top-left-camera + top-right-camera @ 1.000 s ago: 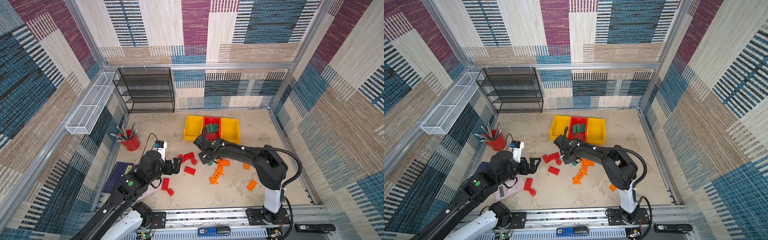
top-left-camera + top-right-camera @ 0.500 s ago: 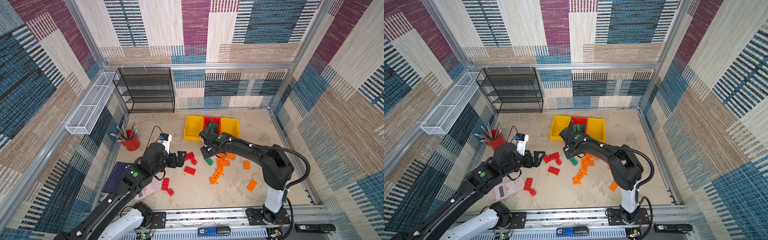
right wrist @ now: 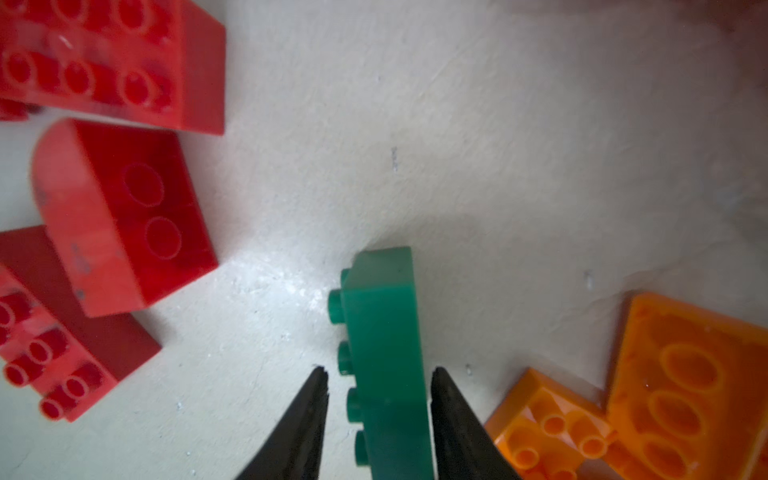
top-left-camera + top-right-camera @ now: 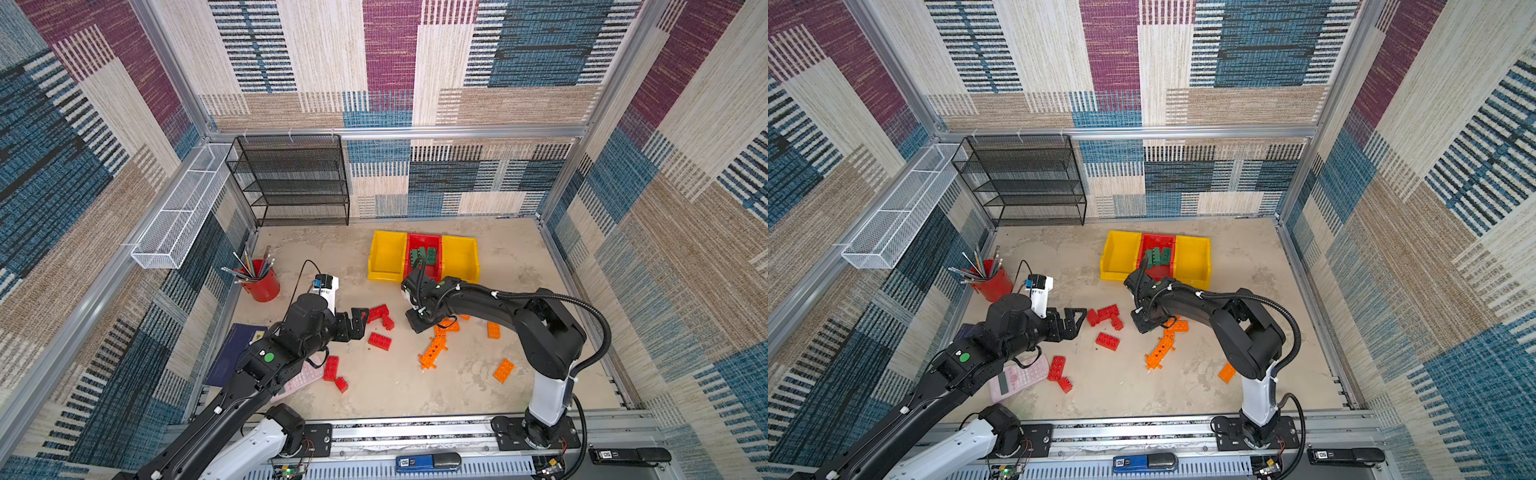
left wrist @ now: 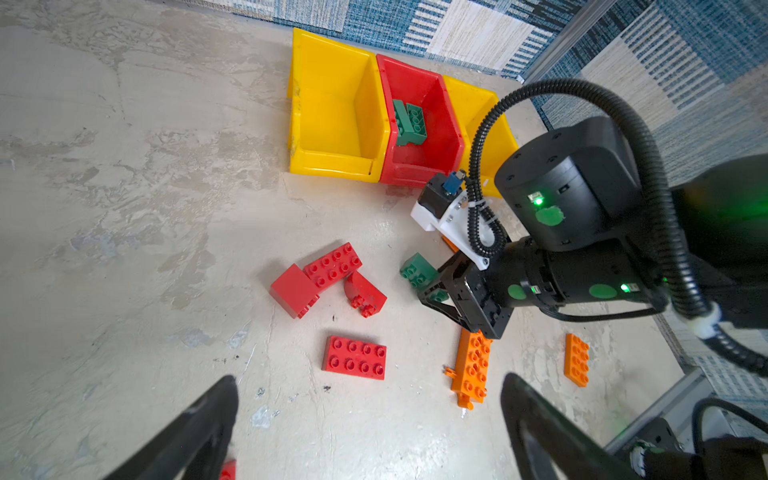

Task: Sort the legos into containers by color
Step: 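Close the right gripper on the green brick and lift it, then carry the green brick into the red bin and open the right gripper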

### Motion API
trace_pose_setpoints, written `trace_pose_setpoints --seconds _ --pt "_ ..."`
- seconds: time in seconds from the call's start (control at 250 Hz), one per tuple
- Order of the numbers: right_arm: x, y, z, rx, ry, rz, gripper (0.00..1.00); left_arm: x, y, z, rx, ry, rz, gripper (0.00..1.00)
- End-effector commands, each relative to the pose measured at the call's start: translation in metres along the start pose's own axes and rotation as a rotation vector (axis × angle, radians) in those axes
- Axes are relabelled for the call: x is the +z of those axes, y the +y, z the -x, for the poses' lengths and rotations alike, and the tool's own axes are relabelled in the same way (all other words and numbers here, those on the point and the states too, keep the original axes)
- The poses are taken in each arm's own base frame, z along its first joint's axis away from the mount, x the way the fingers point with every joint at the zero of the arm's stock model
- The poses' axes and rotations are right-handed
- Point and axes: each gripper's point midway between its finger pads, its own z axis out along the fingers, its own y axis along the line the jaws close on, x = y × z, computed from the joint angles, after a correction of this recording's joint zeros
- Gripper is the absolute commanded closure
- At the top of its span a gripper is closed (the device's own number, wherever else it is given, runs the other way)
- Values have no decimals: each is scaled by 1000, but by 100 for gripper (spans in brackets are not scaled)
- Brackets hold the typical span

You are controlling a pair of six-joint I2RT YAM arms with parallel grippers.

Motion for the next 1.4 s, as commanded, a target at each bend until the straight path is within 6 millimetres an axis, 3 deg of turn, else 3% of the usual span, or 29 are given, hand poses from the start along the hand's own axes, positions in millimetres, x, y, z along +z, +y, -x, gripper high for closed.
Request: trace_pose_setpoints --seconds 0.0,0.112,0.288,0.484,0.612,0.764,0.984,1.152,1.3,1.392 --pt "4 1 7 -5 -21 2 71 1 0 6 -19 -29 2 1" --pt "0 1 11 5 -28 -4 80 2 -2 8 -17 -27 -2 1" --pt "-28 -3 31 20 -89 -32 81 3 -5 11 2 -30 -6 1" --pt "-76 -37 92 110 -246 -89 80 8 -10 17 50 -21 -11 1" --pt "-91 -69 134 202 -326 -111 80 18 -18 21 72 -1 -36 2" --pt "-81 -95 160 258 -336 -134 79 24 -24 26 86 12 -49 2" --pt "-56 -121 177 294 -321 -148 76 23 -26 31 122 10 -43 2" --pt "-42 -132 196 306 -325 -147 57 23 -25 30 135 33 -35 2" --pt "-53 -133 214 286 -351 -144 35 27 -22 26 137 82 -9 2" --pt "-66 -129 219 277 -363 -128 27 31 -19 24 131 101 6 2"
